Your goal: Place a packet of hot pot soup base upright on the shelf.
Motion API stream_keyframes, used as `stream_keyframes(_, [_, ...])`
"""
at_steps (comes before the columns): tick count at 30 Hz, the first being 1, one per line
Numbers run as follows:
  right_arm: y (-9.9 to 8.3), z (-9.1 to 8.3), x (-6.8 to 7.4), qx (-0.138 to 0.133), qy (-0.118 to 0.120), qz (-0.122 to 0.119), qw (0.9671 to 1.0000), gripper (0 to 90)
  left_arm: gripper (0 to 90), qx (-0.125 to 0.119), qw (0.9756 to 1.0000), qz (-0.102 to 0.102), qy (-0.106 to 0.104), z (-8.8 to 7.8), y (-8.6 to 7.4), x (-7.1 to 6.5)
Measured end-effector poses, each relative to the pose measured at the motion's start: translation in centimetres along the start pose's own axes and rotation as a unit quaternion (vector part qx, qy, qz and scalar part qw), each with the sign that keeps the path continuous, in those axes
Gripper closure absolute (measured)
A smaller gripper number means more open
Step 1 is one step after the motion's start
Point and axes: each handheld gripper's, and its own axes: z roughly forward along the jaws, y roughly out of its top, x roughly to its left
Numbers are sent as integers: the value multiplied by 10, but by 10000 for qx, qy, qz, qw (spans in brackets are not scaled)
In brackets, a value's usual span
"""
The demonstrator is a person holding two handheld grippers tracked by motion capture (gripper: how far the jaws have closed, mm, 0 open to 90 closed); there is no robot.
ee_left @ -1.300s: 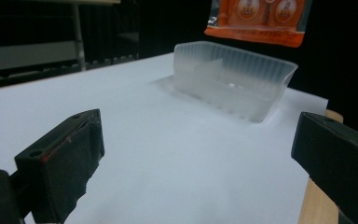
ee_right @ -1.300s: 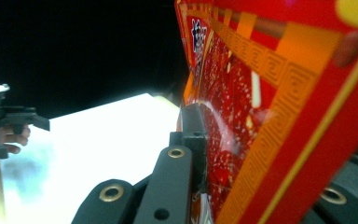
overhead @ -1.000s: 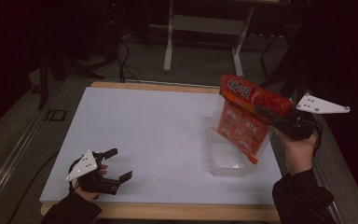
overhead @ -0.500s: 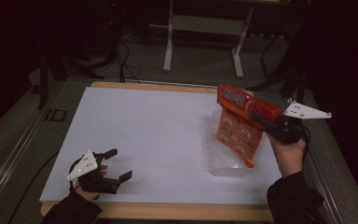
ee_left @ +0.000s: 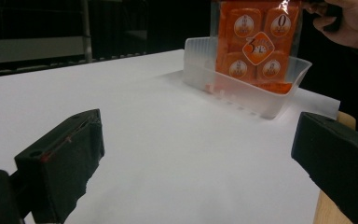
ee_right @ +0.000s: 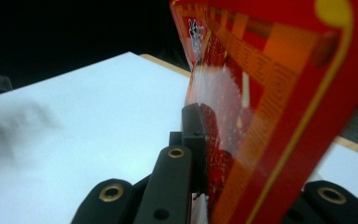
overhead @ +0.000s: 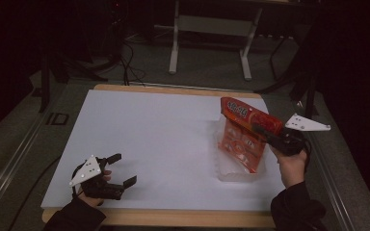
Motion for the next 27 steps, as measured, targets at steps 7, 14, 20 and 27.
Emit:
stream_keyframes(7, [-13, -2, -3, -89, -5, 145, 9999, 900, 32, 8, 10000, -30, -4, 0, 0, 0])
stream_keyframes(14, [-14, -2, -2, -113, -156, 180, 9997, 897, 32, 15, 10000, -63, -9, 1, 0, 0])
stream_keyframes(20, [-15, -4, -8, -242, -274, 466, 9982, 790, 32, 10, 10000, -91, -16, 0, -1, 1])
stream_keyframes(27, [-14, -12, -11, -246, -673, 576, 9958, 502, 32, 7, 9999, -113, -41, 0, 0, 1])
